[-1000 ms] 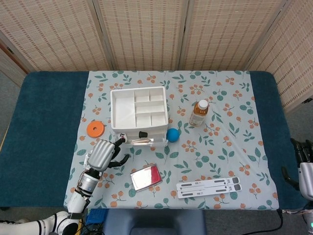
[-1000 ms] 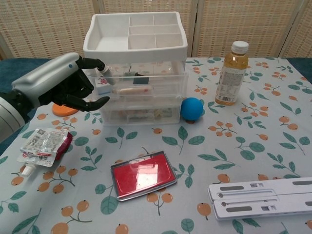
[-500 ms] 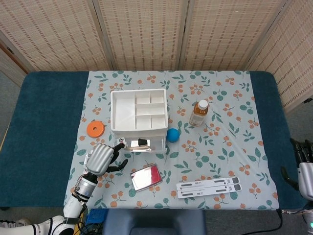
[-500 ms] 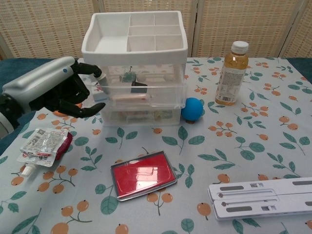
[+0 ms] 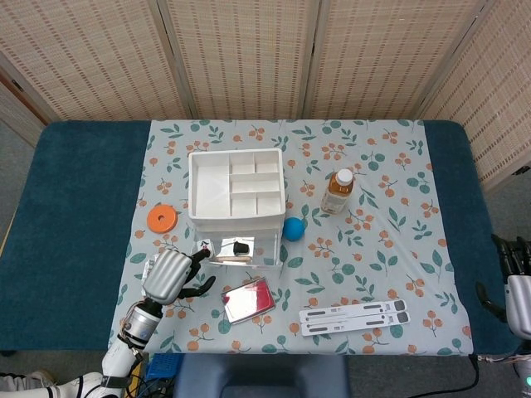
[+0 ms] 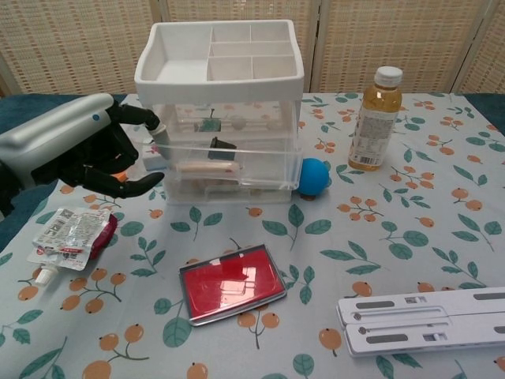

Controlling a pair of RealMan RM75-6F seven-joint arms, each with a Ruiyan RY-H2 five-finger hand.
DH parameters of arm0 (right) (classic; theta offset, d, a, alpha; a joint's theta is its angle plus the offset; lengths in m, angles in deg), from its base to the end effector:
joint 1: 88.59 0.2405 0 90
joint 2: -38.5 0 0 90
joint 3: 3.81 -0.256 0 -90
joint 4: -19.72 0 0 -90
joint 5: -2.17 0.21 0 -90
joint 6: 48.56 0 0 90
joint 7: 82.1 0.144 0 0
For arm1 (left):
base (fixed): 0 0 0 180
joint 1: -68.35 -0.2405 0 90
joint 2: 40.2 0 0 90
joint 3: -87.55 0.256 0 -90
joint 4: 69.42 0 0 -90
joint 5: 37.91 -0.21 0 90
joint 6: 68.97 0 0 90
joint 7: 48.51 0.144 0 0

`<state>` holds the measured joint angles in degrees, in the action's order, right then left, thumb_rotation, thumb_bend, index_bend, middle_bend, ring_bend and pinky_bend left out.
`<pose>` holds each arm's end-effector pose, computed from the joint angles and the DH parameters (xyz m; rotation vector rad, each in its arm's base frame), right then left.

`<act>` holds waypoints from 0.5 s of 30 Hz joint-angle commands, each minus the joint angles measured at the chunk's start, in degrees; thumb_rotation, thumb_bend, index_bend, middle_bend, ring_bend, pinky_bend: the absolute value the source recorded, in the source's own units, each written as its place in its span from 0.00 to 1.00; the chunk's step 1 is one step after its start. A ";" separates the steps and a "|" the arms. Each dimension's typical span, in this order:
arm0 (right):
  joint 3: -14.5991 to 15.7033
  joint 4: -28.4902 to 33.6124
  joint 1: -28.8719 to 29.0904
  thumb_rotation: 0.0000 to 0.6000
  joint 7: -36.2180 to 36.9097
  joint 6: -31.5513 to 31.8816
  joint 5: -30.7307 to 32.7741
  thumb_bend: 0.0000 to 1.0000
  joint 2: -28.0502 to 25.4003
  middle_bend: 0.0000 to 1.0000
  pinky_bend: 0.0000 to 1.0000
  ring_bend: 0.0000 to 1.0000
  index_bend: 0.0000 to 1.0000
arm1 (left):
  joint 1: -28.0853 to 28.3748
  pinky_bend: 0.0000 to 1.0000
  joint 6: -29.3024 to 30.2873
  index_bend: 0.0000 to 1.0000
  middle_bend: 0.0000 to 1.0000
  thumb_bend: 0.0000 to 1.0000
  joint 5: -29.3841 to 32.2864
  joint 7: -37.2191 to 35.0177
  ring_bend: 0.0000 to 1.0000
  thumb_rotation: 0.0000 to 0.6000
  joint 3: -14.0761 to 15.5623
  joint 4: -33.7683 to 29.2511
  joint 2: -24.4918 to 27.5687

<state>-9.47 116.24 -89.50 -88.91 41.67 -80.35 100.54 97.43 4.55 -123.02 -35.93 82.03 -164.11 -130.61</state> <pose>-0.3156 -0.1578 0.1858 1.2337 -0.8257 0.8165 -0.1363 0.2601 0.0022 -1.7424 -0.9521 -1.3231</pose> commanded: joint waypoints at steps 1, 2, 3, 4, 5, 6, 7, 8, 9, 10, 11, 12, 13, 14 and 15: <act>-0.03 -0.11 -0.07 1.00 0.10 0.13 0.01 0.38 -0.01 0.14 0.11 0.06 0.03 | -0.28 1.00 -0.23 0.45 0.94 0.32 0.19 1.16 1.00 1.00 0.35 -1.06 0.77; -0.03 -0.14 -0.09 1.00 0.11 0.16 -0.01 0.37 -0.03 0.14 0.11 0.06 0.03 | -0.34 1.00 -0.28 0.45 0.94 0.32 0.21 1.36 1.00 1.00 0.41 -1.39 0.95; -0.03 -0.15 -0.09 1.00 0.12 0.16 -0.02 0.38 -0.06 0.14 0.11 0.06 0.03 | -0.38 1.00 -0.29 0.45 0.94 0.32 0.20 1.52 1.00 1.00 0.45 -1.66 1.09; -0.04 -0.17 -0.10 1.00 0.13 0.19 -0.05 0.37 -0.08 0.14 0.11 0.06 0.03 | -0.42 1.00 -0.30 0.45 0.94 0.32 0.15 1.67 1.00 1.00 0.49 -1.89 1.21; -0.05 -0.18 -0.10 1.00 0.17 0.23 -0.10 0.37 -0.10 0.14 0.11 0.06 0.03 | -0.48 1.00 -0.24 0.45 0.94 0.32 0.07 1.83 1.00 1.00 0.52 -2.18 1.35; -0.07 -0.19 -0.09 1.00 0.20 0.25 -0.12 0.37 -0.10 0.14 0.11 0.06 0.03 | -0.52 1.00 -0.20 0.45 0.94 0.32 -0.01 1.91 1.00 1.00 0.53 -2.38 1.41; -0.08 -0.21 -0.09 1.00 0.22 0.26 -0.12 0.37 -0.10 0.14 0.11 0.06 0.03 | -0.55 1.00 -0.18 0.45 0.94 0.32 -0.08 1.96 1.00 1.00 0.55 -2.58 1.47; -0.08 -0.23 -0.11 1.00 0.24 0.28 -0.11 0.38 -0.12 0.14 0.11 0.06 0.03 | -0.60 1.00 -0.16 0.45 0.94 0.32 -0.18 2.04 1.00 1.00 0.60 -2.80 1.56; -0.09 -0.25 -0.12 1.00 0.24 0.29 -0.10 0.38 -0.13 0.14 0.11 0.06 0.03 | -0.63 1.00 -0.19 0.45 0.94 0.32 -0.25 2.14 1.00 1.00 0.67 -2.95 1.64; -0.10 -0.25 -0.15 1.00 0.24 0.33 -0.09 0.38 -0.15 0.14 0.11 0.06 0.03 | -0.65 1.00 -0.25 0.45 0.94 0.32 -0.29 2.23 1.00 1.00 0.74 -3.09 1.72; -0.12 -0.25 -0.16 1.00 0.24 0.38 -0.09 0.38 -0.19 0.14 0.11 0.06 0.03 | -0.67 1.00 -0.38 0.45 0.94 0.32 -0.31 2.41 1.00 1.00 0.85 -3.24 1.84; -0.15 -0.25 -0.17 1.00 0.24 0.43 -0.10 0.38 -0.25 0.14 0.11 0.06 0.03 | -0.68 1.00 -0.54 0.44 0.94 0.32 -0.29 2.58 1.00 1.00 0.95 -3.40 1.99; -0.20 -0.26 -0.18 1.00 0.22 0.50 -0.10 0.38 -0.32 0.14 0.11 0.06 0.03 | -0.70 1.00 -0.74 0.43 0.94 0.32 -0.23 2.81 1.00 1.00 1.08 -3.64 2.20; -0.28 -0.21 -0.17 1.00 0.24 0.54 -0.08 0.38 -0.47 0.14 0.11 0.06 0.03 | -0.71 1.00 -0.92 0.39 0.94 0.32 -0.25 3.23 1.00 1.00 1.22 -4.01 2.54; -0.36 -0.10 -0.15 1.00 0.34 0.55 -0.07 0.38 -0.65 0.14 0.11 0.06 0.03 | -0.74 1.00 -0.92 0.33 0.93 0.32 -0.37 3.70 1.00 1.00 1.29 -4.27 2.79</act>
<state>-9.76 116.08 -89.66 -88.62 42.20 -80.44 99.98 96.72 3.76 -123.31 -32.69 83.17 -168.04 -128.15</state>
